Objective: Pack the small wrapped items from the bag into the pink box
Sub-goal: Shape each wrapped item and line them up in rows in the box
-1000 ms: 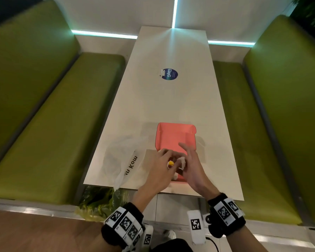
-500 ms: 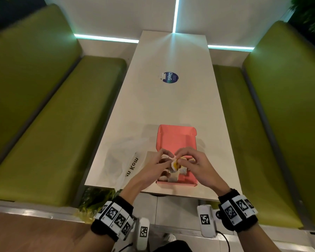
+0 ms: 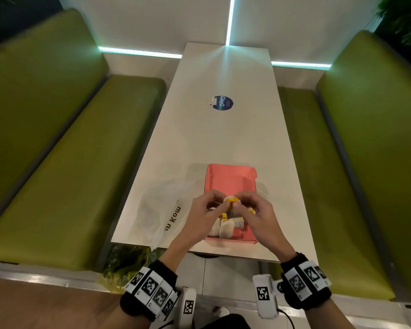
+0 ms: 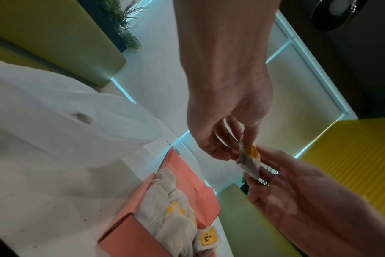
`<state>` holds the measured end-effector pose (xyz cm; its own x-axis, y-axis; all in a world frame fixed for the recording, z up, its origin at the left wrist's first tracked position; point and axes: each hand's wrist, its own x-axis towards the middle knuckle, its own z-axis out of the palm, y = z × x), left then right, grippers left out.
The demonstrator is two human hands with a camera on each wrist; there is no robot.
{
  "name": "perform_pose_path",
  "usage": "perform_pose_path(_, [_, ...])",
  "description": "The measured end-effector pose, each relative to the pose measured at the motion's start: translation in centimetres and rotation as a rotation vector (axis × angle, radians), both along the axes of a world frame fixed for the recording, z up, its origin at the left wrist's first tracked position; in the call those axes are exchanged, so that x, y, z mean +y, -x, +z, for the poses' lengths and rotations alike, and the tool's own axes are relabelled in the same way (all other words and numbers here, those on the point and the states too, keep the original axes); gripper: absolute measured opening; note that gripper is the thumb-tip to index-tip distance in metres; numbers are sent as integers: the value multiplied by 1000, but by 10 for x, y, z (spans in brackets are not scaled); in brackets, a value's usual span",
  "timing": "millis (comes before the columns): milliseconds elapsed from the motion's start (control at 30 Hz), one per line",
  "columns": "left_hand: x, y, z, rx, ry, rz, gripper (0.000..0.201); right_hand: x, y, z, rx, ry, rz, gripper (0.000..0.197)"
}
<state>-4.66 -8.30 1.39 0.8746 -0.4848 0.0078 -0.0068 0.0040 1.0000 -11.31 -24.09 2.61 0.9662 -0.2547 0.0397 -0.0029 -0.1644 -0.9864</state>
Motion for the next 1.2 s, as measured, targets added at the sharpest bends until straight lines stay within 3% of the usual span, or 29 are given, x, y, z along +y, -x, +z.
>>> perform_pose_path(333, [-1, -4, 4, 22, 61, 57, 5, 2, 7, -1, 83, 103, 86, 10])
perform_pose_path(567, [-2, -3, 6, -19, 49, 66, 2, 7, 4, 3, 10, 38, -83, 4])
perform_pose_path(733, [-3, 8, 10, -32, 16, 10, 35, 10, 4, 3, 6, -37, -132, 8])
perform_pose_path(1000, [2, 5, 5, -79, -53, 33, 10, 3, 9, -3, 86, -90, -127, 10])
perform_pose_path(1200, [2, 5, 8, 164, 105, 97, 2, 6, 13, -3, 72, -1, 15, 6])
